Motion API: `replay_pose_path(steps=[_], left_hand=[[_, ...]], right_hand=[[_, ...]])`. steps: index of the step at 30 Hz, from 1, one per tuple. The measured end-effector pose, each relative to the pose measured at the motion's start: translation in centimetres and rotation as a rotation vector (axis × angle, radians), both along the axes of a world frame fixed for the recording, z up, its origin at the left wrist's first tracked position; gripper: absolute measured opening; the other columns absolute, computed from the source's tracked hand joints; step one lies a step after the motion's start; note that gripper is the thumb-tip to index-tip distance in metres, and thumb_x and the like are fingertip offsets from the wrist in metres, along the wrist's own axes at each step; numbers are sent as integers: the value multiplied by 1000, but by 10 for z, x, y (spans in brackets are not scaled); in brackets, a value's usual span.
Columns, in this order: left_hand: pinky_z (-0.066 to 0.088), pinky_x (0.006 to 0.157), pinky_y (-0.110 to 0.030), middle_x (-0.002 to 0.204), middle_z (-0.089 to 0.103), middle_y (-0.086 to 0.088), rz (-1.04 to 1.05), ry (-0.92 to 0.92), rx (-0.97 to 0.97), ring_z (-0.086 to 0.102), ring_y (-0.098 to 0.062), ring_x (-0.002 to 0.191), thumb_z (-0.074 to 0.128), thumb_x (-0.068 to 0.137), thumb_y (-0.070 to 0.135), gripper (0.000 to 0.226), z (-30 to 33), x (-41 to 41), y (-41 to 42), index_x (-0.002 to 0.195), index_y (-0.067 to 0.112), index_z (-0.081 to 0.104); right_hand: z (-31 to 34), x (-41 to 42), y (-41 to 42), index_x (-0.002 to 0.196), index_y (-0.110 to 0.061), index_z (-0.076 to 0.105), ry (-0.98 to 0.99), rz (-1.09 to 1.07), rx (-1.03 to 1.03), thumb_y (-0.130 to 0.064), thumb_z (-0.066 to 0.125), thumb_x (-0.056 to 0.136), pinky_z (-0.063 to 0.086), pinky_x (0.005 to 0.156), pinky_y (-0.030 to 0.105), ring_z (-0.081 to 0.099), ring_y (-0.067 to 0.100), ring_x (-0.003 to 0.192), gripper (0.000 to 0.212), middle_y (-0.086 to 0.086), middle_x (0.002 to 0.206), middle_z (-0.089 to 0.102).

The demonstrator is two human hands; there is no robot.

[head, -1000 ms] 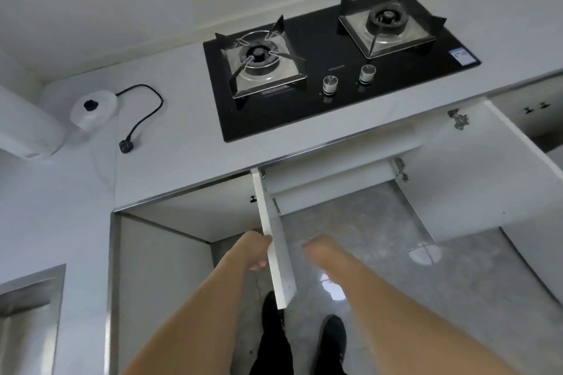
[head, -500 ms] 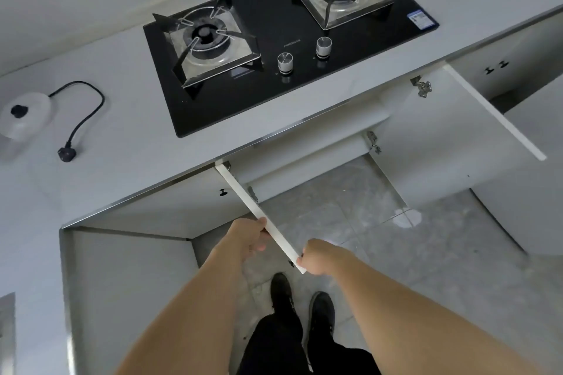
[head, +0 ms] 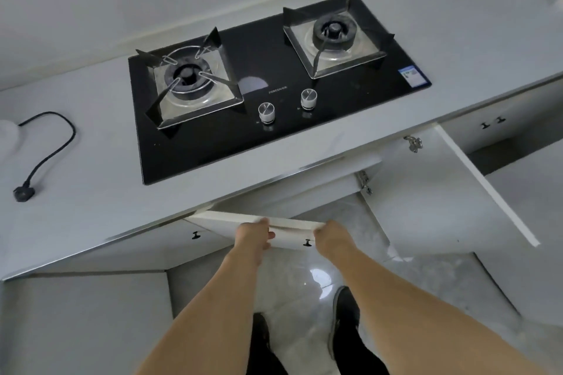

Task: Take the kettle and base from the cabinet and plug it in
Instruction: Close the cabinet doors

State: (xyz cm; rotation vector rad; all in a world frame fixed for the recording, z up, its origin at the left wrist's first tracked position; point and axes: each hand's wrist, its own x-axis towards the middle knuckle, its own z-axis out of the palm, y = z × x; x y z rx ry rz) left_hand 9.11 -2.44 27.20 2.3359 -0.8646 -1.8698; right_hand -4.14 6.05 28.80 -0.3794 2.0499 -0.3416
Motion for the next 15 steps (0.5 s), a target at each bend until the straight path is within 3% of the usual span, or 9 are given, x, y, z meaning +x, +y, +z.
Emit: replay_pose_path(steps=[1, 3, 5, 7, 9, 12, 15], left_hand=[[34, 52, -27, 74, 70, -2, 65, 11, -9, 57, -22, 58, 53, 93, 27, 32, -1, -9, -6, 118, 7, 56], [36, 53, -26, 69, 69, -7, 146, 38, -51, 56, -22, 55, 52, 91, 21, 27, -1, -24, -14, 112, 4, 58], [39, 61, -31, 73, 71, -13, 239, 104, -44, 61, -26, 65, 51, 87, 29, 32, -3, -29, -20, 101, 2, 61], [43, 73, -38, 86, 74, -18, 341, 198, -13, 66, -32, 84, 49, 78, 49, 56, -2, -28, -27, 97, -1, 63], [43, 87, -44, 95, 72, -20, 449, 298, 8, 63, -34, 95, 47, 68, 70, 79, -3, -27, -35, 99, -2, 61], [39, 98, -47, 98, 66, -20, 527, 370, 49, 58, -33, 97, 48, 55, 90, 97, 1, -35, -45, 93, 1, 55], [44, 86, -46, 95, 66, -20, 590, 284, 55, 61, -33, 88, 51, 63, 85, 79, 2, -45, -60, 86, 10, 51]], right_hand=[[4, -5, -10, 128, 0, 51, -88, -123, -31, -11, 38, 98, 45, 94, 35, 53, 30, 118, 34, 16, 120, 57], [6, -18, -33, 116, -5, 56, -373, -550, -51, -15, 47, 96, 47, 82, 33, 58, 27, 101, 24, 17, 113, 59], [9, -32, -52, 124, -8, 52, -528, -610, -55, -29, 58, 90, 47, 91, 34, 59, 26, 107, 40, 17, 117, 58], [5, -41, -64, 138, -11, 40, -581, -597, -37, -47, 65, 83, 42, 101, 39, 54, 30, 112, 71, 18, 123, 53], [4, -47, -80, 141, -16, 39, -582, -586, -43, -63, 68, 72, 43, 99, 42, 53, 32, 106, 88, 18, 117, 52], [1, -52, -101, 132, -23, 49, -566, -625, -88, -77, 64, 61, 44, 102, 47, 51, 33, 114, 90, 15, 127, 50], [-7, -53, -118, 121, -20, 55, -499, -705, -63, -76, 60, 66, 46, 100, 49, 52, 31, 102, 78, 11, 128, 53]])
